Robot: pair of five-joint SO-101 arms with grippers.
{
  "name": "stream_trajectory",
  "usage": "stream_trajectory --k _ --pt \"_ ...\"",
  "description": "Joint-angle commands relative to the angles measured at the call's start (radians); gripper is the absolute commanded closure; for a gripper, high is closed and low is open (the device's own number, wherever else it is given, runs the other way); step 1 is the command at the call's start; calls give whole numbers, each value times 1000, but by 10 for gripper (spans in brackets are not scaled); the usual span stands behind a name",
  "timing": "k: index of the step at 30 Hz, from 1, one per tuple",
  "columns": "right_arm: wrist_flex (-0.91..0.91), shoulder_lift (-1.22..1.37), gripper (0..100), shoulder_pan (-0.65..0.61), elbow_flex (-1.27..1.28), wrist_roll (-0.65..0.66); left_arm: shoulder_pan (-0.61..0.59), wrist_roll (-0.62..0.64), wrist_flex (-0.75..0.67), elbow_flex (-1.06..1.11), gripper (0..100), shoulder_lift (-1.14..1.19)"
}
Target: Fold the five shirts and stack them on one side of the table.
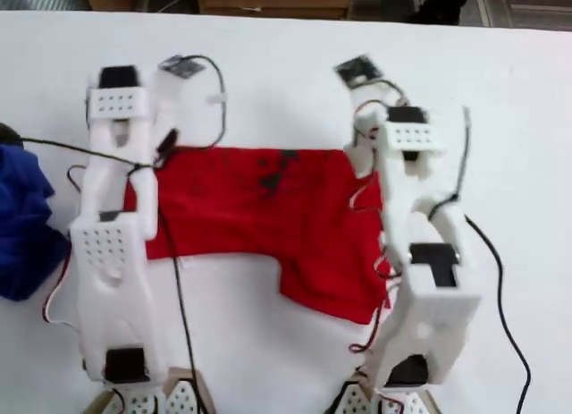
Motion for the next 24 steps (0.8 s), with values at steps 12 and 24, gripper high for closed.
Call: stream_trajectory --k 12,24 --pt "94 237 978 84 -244 0 -147 -75 8 -305 976 299" --pt "302 576 978 -67 -867 -5 -279 -80 25 -510 976 391"
